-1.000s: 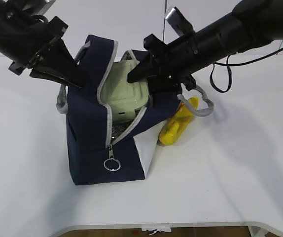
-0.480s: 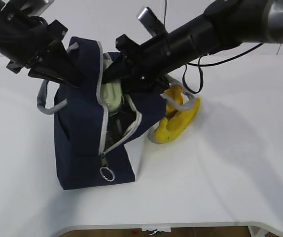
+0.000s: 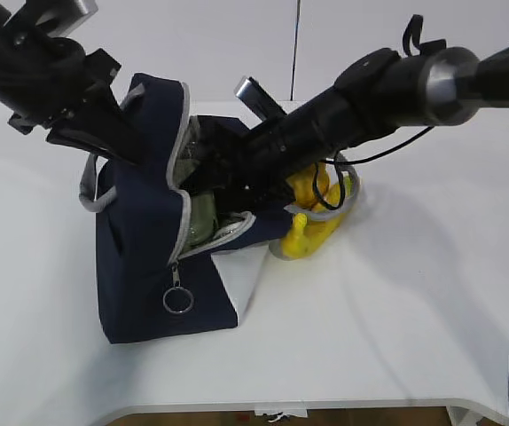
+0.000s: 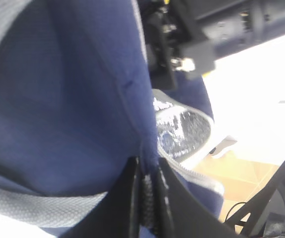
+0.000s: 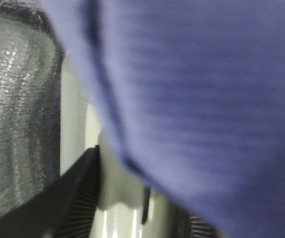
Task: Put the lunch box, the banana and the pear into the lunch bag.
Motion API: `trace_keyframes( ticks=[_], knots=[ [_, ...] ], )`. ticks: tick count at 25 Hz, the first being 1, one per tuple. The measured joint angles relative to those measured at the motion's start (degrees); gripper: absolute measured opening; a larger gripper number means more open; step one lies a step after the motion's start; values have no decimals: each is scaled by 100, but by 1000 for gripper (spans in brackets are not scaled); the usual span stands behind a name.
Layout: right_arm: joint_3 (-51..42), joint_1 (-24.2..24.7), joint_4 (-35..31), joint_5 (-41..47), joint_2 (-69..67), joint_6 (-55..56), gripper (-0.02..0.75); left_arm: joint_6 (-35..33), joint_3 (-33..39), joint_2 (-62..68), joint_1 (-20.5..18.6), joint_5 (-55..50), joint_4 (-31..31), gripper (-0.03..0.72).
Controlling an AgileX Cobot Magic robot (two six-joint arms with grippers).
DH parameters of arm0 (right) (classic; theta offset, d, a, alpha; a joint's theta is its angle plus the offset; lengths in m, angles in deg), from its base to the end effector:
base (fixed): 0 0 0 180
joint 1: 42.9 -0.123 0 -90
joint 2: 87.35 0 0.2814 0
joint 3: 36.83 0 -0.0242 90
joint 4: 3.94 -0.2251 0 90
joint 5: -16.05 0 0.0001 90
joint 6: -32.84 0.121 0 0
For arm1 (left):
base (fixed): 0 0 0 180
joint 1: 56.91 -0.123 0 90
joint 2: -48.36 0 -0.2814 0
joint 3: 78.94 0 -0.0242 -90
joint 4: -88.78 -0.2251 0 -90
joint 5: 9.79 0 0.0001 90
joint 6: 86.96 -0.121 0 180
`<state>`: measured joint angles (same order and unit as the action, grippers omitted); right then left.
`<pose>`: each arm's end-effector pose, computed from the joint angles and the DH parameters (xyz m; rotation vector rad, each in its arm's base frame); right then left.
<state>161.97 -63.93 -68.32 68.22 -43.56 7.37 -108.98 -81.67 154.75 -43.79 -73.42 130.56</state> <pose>0.3992 0.2459 0.1648 -0.2042 2.6331 1.3211 0.3117 -0.1468 0.2721 0.4766 2.6804 -0.9477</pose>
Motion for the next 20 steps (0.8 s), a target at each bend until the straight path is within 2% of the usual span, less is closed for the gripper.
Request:
trace_keyframes(
  ticks=[7, 13, 17, 20],
  knots=[
    [42, 0, -29, -48, -127, 0, 392, 0, 0, 0, 0, 0, -34, 15],
    [246, 0, 240, 185, -131, 239, 534, 0, 0, 0, 0, 0, -55, 15],
    [708, 0, 1066, 632, -131, 799, 564, 0, 0, 0, 0, 0, -55, 15],
    [1276, 0, 2091, 1219, -131, 1405, 567, 0, 0, 0, 0, -18, -55, 15]
  ],
)
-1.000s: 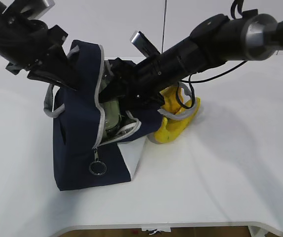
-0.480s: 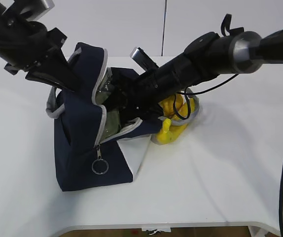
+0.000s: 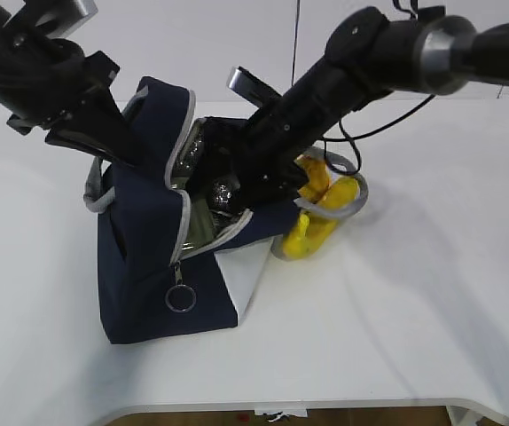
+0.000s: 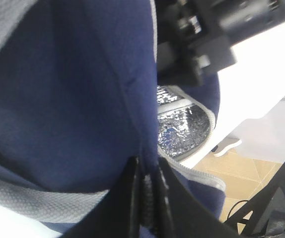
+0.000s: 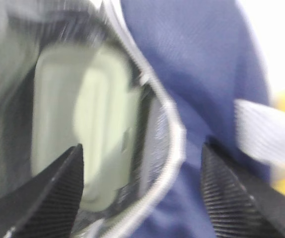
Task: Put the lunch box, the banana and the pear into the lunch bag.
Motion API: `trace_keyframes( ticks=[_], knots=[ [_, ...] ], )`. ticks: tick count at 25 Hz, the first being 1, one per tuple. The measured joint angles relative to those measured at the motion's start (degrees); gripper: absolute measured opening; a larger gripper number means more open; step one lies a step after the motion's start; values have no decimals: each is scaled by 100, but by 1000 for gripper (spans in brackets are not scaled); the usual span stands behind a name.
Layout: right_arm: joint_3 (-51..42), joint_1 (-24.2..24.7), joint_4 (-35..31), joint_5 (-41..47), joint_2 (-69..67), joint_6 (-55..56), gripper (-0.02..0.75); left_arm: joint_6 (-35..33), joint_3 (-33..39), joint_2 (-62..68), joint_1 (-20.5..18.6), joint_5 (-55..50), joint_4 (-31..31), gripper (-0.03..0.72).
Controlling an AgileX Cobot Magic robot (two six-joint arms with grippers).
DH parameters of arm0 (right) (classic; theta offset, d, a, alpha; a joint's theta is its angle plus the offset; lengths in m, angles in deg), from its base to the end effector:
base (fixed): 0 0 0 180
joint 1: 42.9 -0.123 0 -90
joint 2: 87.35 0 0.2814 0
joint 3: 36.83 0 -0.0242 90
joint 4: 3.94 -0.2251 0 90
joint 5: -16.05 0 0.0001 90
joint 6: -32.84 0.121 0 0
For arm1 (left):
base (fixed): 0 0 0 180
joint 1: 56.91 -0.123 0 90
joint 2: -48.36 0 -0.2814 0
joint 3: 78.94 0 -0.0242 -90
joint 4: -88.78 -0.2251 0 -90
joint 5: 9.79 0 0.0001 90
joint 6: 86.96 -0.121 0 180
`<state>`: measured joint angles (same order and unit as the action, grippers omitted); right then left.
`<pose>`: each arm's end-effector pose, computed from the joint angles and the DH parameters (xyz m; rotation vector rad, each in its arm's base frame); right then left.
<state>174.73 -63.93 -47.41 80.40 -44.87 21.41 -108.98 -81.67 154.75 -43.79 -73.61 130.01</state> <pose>0.4016 0.2348 0.1839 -0.4034 2.8197 1.0710 0.3113 -0.1461 0.2713 0.4845 2.6863 -0.9372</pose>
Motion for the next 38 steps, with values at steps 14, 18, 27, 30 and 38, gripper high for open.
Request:
trace_keyframes(
  ticks=[14, 18, 27, 30, 38],
  knots=[
    [1385, 10, 2440, 607, 395, 1008, 563, -12, 0, 0, 0, -28, -310, 15],
    [1107, 21, 3255, 643, 932, 1143, 562, -12, 0, 0, 0, -89, -404, 15],
    [-24, 86, 4488, 678, 2114, 1767, 562, -12, 0, 0, 0, -128, -662, 15],
    [-554, 161, 4514, 678, 2358, 2044, 562, -12, 0, 0, 0, -128, -690, 15],
    [-1629, 296, 4538, 678, 2475, 2963, 562, -12, 0, 0, 0, -140, -828, 15]
  ],
)
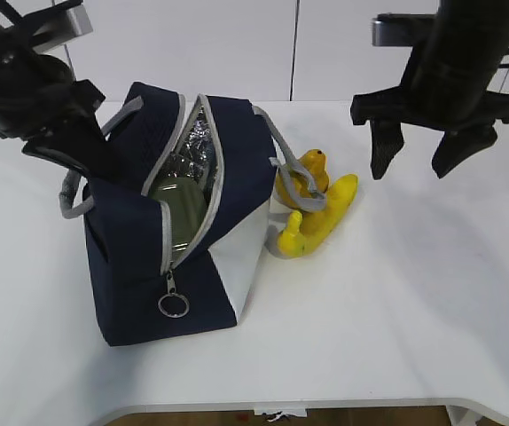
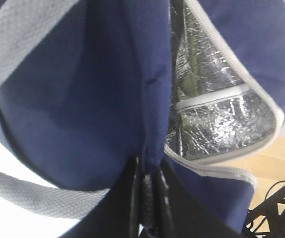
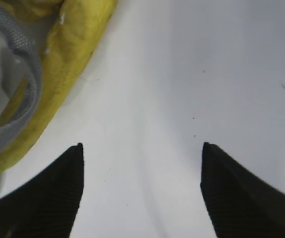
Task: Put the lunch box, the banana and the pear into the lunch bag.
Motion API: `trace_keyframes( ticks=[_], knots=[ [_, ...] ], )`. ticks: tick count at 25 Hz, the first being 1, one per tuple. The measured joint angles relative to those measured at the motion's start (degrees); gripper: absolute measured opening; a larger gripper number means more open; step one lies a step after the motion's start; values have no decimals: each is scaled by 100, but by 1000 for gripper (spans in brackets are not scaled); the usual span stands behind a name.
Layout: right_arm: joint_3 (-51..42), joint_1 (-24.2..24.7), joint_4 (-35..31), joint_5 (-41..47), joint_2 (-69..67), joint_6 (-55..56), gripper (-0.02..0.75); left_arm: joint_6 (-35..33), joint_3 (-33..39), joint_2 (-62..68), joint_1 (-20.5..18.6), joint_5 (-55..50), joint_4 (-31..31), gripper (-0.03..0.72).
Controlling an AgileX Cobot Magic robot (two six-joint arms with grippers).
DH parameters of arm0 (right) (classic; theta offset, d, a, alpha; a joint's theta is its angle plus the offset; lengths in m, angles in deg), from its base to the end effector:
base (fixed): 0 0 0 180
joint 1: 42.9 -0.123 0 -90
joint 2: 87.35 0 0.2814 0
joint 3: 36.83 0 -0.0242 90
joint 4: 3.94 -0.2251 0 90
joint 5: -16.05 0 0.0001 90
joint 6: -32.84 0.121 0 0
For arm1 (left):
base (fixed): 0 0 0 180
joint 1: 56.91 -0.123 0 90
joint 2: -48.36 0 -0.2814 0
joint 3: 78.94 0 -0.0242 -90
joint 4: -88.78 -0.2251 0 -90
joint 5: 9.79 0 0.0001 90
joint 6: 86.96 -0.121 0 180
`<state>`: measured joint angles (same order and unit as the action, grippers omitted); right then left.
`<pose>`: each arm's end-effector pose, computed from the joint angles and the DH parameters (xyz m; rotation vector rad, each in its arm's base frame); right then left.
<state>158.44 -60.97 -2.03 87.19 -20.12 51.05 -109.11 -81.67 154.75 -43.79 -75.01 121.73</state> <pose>0.3425 0.1077 0.2585 -0.0076 2.9427 0.0455 0.3090 -0.1334 0.2618 0.5871 2.7505 -0.7615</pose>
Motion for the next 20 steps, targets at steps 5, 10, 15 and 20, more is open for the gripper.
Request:
trace_keyframes(
  ticks=[5, 10, 15, 20],
  knots=[
    [-22, 0, -46, -44, -271, 698, 562, 0, 0, 0, 0, 0, -18, 15],
    [-36, 0, -123, -470, -581, 1548, 562, 0, 0, 0, 0, 0, -27, 15],
    [-40, 0, -191, -1096, -805, 2241, 561, 0, 0, 0, 0, 0, -27, 15],
    [-40, 0, -191, -1433, -1077, 2569, 561, 0, 0, 0, 0, 0, -27, 15]
  ],
)
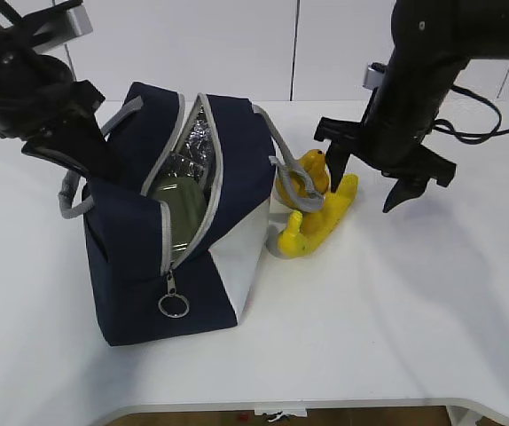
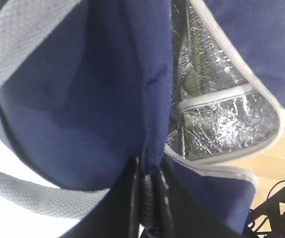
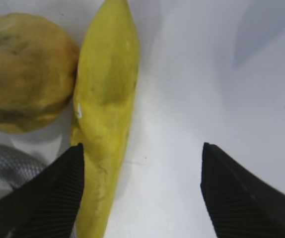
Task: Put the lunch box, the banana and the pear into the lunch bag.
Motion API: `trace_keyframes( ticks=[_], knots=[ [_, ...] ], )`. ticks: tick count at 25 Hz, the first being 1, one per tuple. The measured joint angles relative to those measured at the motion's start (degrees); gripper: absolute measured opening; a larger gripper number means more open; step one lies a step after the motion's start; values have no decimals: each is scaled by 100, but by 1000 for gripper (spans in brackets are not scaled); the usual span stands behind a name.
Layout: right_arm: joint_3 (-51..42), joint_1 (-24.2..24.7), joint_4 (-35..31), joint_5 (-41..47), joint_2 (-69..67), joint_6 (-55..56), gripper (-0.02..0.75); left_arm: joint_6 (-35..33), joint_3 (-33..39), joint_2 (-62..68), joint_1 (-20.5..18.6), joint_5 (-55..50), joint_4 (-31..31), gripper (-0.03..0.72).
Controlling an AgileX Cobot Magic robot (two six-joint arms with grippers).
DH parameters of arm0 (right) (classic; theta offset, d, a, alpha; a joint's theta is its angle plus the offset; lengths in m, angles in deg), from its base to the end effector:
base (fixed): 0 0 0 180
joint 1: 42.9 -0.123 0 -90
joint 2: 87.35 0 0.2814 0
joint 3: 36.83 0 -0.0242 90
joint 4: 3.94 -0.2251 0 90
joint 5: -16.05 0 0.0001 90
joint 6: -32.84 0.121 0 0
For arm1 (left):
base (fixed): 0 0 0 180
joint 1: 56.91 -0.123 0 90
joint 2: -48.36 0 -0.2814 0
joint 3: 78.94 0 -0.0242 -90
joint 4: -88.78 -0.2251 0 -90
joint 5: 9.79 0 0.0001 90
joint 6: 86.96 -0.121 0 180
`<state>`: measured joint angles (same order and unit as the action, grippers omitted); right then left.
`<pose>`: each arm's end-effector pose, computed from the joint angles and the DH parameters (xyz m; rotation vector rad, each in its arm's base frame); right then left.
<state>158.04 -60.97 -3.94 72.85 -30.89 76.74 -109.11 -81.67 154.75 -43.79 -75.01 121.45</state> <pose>0.3867 0.1262 0.1913 0.6522 2.8442 0.1915 0.3091 -0.1330 0.2615 0.5899 2.7519 -0.7550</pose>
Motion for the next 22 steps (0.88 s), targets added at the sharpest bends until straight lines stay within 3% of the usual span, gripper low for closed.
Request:
trace_keyframes(
  ticks=[11, 22],
  knots=[
    [0, 0, -500, -718, -448, 131, 561, 0, 0, 0, 0, 0, 0, 15],
    [0, 0, -513, -816, -607, 144, 561, 0, 0, 0, 0, 0, -13, 15]
  ],
)
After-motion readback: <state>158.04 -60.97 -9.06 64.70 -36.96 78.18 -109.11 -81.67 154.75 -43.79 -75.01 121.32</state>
